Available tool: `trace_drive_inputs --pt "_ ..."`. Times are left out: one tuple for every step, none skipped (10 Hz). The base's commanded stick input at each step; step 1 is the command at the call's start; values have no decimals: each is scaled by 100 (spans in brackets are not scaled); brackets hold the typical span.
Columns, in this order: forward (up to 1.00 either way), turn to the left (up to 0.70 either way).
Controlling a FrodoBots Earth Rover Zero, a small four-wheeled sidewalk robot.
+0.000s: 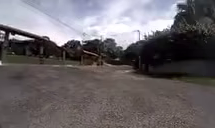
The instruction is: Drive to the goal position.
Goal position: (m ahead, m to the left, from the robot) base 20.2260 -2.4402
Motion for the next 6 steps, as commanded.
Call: trace_drive_inputs --pt "50 0" --pt "50 0" --pt "50 0" --pt "50 0" --pt "50 0" --pt "50 0"
